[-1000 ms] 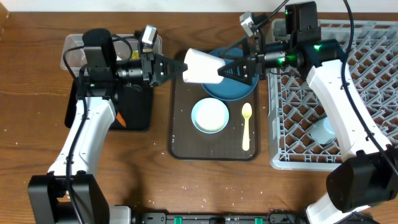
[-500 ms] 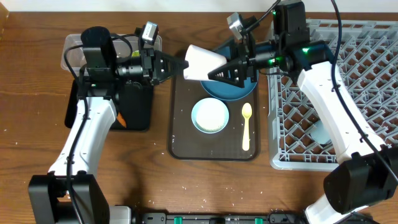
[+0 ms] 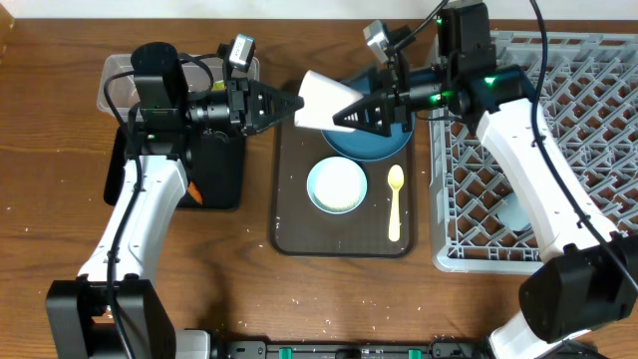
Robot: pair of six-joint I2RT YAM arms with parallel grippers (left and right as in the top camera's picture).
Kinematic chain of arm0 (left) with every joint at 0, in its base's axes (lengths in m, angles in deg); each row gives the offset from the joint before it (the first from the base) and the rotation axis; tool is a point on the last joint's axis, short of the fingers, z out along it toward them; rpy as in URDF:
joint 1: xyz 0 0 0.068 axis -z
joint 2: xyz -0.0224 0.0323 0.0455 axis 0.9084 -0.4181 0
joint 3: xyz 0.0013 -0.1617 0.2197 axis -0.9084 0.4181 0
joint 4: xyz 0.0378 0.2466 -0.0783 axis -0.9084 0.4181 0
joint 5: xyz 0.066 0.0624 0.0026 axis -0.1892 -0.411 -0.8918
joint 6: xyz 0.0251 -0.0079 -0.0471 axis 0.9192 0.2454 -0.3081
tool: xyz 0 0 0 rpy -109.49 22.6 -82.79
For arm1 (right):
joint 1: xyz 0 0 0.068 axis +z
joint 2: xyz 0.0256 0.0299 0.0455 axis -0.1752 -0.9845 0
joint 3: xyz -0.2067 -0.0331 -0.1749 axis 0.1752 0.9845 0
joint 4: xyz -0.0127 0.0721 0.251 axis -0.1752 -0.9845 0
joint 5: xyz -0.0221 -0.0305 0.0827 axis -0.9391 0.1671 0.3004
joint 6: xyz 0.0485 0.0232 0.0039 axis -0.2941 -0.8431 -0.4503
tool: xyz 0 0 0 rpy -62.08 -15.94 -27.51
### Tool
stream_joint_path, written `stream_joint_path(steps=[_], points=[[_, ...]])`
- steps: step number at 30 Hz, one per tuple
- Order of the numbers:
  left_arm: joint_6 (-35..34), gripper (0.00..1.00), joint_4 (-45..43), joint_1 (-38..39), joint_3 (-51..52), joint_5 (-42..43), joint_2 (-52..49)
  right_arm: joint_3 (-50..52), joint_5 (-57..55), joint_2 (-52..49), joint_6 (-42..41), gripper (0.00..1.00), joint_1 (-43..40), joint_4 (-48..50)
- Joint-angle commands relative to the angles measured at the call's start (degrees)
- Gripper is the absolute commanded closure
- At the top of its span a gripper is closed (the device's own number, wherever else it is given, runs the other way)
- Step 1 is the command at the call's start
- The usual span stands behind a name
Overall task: Sort waste into correct bins and load items into the dishwasher rack
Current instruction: 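Hand the pink cup from the left gripper to the right gripper, then lower the pink cup into the rack with the right gripper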
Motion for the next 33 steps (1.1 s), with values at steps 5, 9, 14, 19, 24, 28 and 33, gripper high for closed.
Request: stream_joint_path(steps=[5, 9, 14, 19, 24, 28, 33], points=[[9.2, 0.83, -0.3, 0.1, -0.6, -0.3, 0.7, 0.2, -14.6, 3.7, -10.7, 0.53, -7.2, -5.6], [15.3, 0.78, -0.3, 0.1, 0.3, -0.3, 0.6, -0.5, -29.7, 8.1, -12.5, 0.52, -11.8, -16.0], [22.3, 0.77, 0.8, 0.1, 0.7, -0.3, 0.5, -4.5, -51.9, 13.7, -14.2, 0.51, -16.4, -33.1], [25.7, 0.77, 4.4, 0.1, 0.7, -8.2, 0.5, -7.5, -66.4, 16.7, -17.3, 0.5, -16.7, -45.6], [26.6, 0.77, 17.6, 0.1, 0.7, -29.6, 0.5, -7.4, -71.2, 16.5, -17.6, 0.48, -15.4, -54.2], [27.0, 0.77, 29.7, 0.5, 0.7, -50.5, 0.5, -7.1, -72.7, 15.5, -17.8, 0.48, -14.2, -59.2], [30.2, 0.76, 37.5, 1.5, 0.7, -64.8, 0.5, -5.3, -73.4, 14.8, -18.0, 0.47, -12.2, -62.4]])
